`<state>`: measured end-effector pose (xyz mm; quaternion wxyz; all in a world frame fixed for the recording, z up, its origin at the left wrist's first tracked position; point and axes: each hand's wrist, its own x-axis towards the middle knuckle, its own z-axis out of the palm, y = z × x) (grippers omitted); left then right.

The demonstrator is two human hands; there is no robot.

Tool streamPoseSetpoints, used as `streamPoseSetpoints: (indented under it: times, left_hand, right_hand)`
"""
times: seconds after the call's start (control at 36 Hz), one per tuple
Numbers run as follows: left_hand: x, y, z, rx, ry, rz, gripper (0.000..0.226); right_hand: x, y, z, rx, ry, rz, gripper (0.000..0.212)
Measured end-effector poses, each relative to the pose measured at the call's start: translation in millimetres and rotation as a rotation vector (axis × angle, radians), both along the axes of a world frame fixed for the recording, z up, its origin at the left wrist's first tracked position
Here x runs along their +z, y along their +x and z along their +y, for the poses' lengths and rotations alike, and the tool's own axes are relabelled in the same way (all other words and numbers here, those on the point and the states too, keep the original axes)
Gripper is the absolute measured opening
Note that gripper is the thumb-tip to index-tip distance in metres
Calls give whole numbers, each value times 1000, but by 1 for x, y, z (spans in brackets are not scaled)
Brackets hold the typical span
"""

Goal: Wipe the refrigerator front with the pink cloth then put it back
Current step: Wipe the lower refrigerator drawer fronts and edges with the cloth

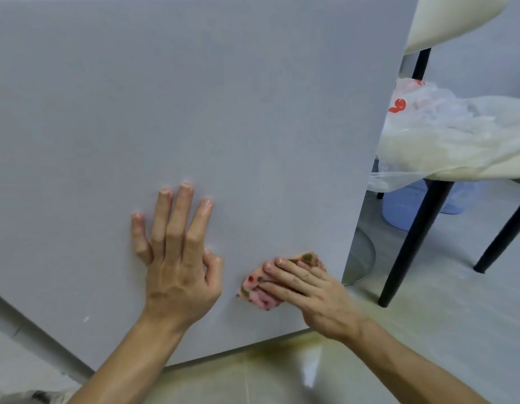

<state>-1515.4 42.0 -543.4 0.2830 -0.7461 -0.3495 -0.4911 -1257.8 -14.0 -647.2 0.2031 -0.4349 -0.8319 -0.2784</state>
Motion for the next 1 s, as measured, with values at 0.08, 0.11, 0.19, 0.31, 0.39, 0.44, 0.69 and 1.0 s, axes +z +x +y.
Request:
streamPoseSetpoints:
  times: [0.08,0.11,0.19,0.31,0.39,0.44,0.69,1.0]
  left_hand:
    - [0,1,1,-3,-3,5,80]
    - [0,2,2,0,-2,3,81]
    - [-2,4,3,19,7,-15,81]
    - [-1,8,2,30,10,-32,82]
    - [2,11,1,25,7,-29,82]
    - [3,10,1,25,6,-22,81]
    - [3,11,-3,11,-15,-11,82]
    - [3,30,-5,-2,-15,-19,81]
  right_hand:
    - [40,-8,9,-2,135,310,86]
    - [60,-16,13,-1,176,443,86]
    - [138,-47,25,42,300,832,80]
    - [226,-63,36,32,461,1117,77]
    - [231,-60,39,13,536,1083,75]
    - [206,-54,40,4,538,969,73]
    - [-38,-13,-1,-227,161,564,85]
    - [37,-17,13,-251,154,764,88]
